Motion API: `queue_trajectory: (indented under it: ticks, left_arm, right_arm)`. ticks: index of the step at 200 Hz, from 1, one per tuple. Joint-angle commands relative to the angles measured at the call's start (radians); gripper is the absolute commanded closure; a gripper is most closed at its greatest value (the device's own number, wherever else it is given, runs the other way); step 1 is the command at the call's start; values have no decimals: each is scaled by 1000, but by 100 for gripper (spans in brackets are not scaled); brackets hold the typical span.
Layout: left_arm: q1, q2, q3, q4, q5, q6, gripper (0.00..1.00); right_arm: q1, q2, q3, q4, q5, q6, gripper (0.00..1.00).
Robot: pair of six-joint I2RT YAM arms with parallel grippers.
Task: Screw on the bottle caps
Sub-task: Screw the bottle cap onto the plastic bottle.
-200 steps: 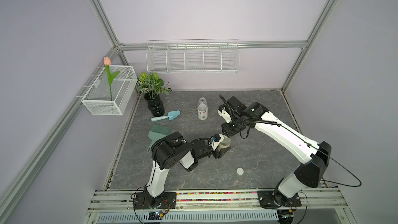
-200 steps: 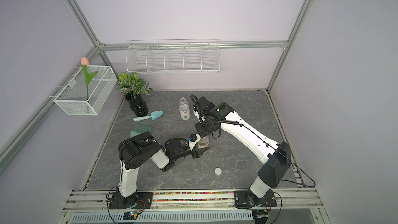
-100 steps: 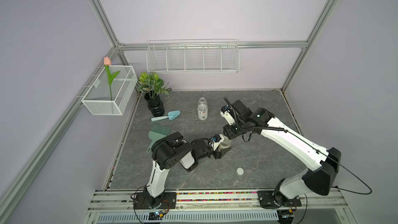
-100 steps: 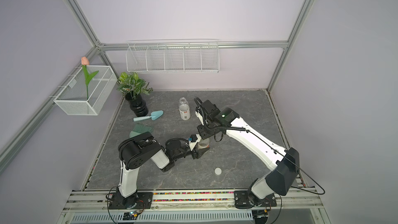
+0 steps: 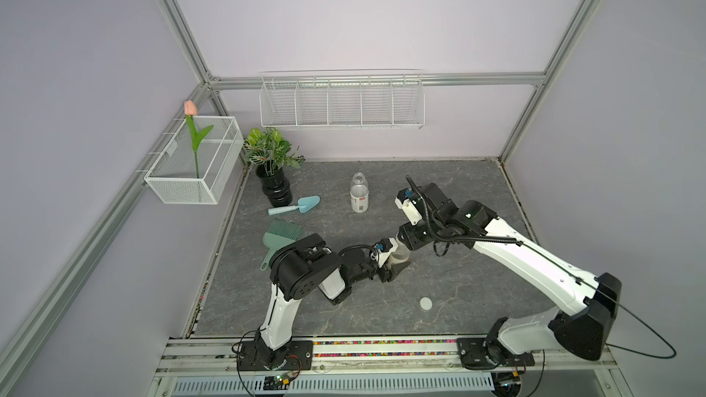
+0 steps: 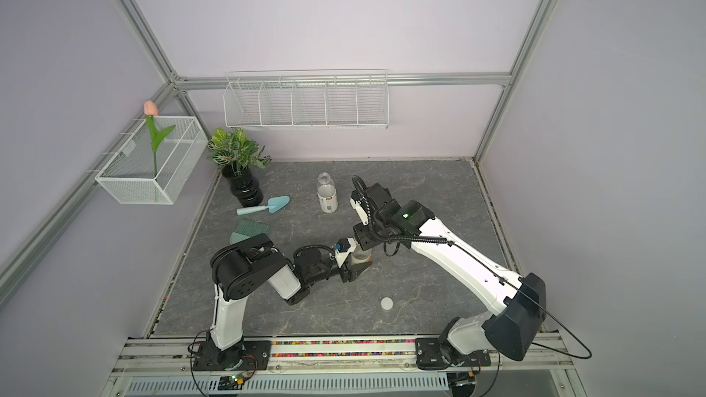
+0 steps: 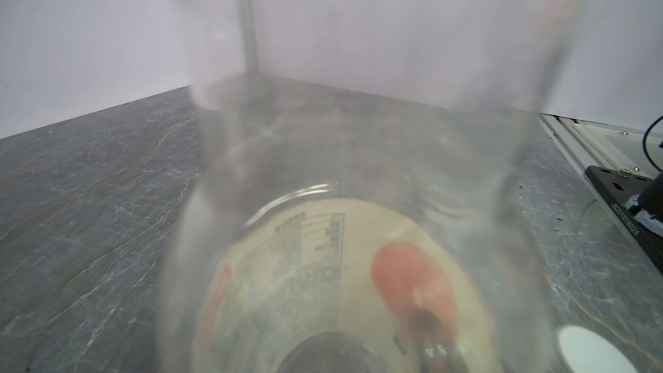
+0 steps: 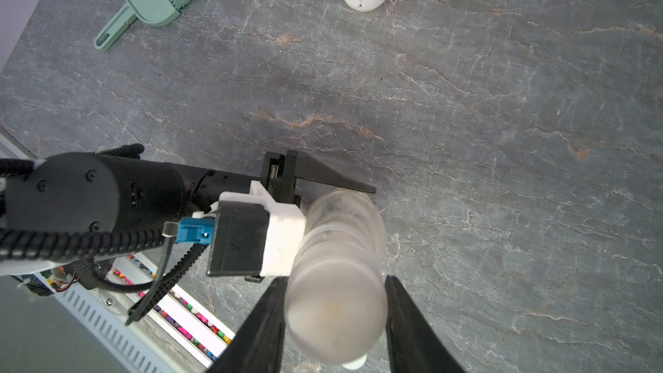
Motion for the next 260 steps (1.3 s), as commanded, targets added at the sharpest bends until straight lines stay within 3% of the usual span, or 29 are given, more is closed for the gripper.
queue_trajectory:
  ticks: [1,89,260]
  left_arm:
    - [-1,31,-8,-57,13,-11,32]
    - [-1,32,-4,-74,16,-8,32]
    - [-4,28,-8,-85,11,0,33]
  right_arm:
    - [5,4,-6,10,-4,3,55]
    - [20,57,41,-26,-26,-15,54]
    - [75,214,182,-264,96,-81,53]
